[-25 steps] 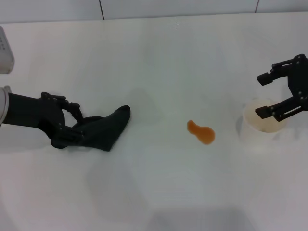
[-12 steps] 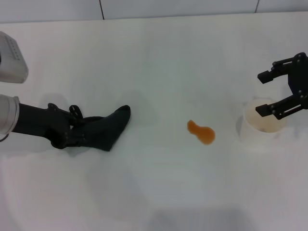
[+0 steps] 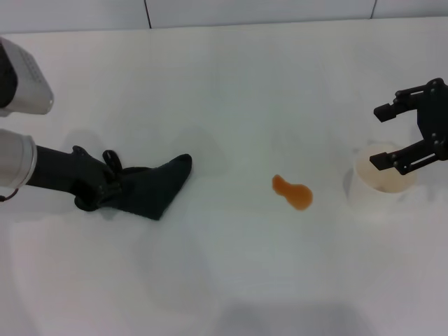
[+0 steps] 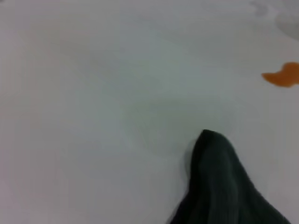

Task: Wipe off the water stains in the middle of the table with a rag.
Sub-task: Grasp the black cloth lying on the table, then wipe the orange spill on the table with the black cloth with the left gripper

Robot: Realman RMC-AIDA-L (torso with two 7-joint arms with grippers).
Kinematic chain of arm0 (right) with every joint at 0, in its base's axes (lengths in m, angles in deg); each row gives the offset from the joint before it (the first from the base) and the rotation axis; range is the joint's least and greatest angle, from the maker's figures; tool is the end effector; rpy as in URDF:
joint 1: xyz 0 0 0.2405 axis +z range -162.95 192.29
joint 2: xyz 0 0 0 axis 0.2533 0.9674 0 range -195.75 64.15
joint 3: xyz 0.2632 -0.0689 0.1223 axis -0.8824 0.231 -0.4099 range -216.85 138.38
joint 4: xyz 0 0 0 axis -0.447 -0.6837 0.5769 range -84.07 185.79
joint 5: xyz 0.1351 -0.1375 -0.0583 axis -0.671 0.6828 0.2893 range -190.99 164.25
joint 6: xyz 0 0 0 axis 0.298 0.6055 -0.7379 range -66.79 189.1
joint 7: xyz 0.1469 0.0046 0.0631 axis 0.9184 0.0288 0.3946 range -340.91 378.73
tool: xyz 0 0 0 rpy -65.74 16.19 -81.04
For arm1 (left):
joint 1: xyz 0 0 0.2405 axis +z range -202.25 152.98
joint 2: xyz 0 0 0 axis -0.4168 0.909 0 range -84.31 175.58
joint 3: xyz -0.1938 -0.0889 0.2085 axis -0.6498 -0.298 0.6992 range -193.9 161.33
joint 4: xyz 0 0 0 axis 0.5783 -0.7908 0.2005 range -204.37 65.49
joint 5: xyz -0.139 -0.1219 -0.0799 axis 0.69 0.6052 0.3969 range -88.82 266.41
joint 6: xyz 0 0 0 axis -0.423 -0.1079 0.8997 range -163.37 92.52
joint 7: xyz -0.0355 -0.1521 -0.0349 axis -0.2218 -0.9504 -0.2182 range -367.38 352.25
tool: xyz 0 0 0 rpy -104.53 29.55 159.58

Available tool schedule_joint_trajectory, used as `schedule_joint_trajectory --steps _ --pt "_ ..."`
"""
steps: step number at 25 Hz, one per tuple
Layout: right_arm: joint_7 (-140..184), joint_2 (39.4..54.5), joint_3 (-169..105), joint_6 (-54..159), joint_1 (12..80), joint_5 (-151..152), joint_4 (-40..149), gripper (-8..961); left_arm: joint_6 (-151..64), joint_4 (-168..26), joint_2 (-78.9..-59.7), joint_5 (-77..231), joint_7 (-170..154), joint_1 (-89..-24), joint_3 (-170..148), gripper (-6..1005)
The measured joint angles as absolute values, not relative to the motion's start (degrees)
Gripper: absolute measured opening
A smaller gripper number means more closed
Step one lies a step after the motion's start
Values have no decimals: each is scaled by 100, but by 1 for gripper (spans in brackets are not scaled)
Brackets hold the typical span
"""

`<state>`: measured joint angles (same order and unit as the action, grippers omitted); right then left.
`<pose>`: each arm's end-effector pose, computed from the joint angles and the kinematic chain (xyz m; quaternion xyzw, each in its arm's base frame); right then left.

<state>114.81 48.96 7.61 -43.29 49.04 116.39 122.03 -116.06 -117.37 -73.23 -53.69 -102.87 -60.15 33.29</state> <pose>0.2358 0.3667 0.0507 -0.9901 0.0865 0.0194 0.1084 -0.3065 0.3748 -0.0378 -0.9671 -0.2148 0.0558 0.1243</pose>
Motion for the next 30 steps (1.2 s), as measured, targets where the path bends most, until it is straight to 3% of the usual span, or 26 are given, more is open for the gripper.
schedule_joint_trajectory --steps 8,23,30 --pt "11480 4901 761 -4273 4903 11641 12206 856 -11478 -11390 -7360 -5150 -10486 -6418 3674 77" --pt "11452 4919 988 -4095 4904 11657 12149 856 -9572 -9884 -7404 -3987 -11402 -7742 5203 89" --pt "11439 4924 1065 -4059 4904 11631 12144 856 -9410 -9830 -7424 -2782 -11409 -7853 6818 95"
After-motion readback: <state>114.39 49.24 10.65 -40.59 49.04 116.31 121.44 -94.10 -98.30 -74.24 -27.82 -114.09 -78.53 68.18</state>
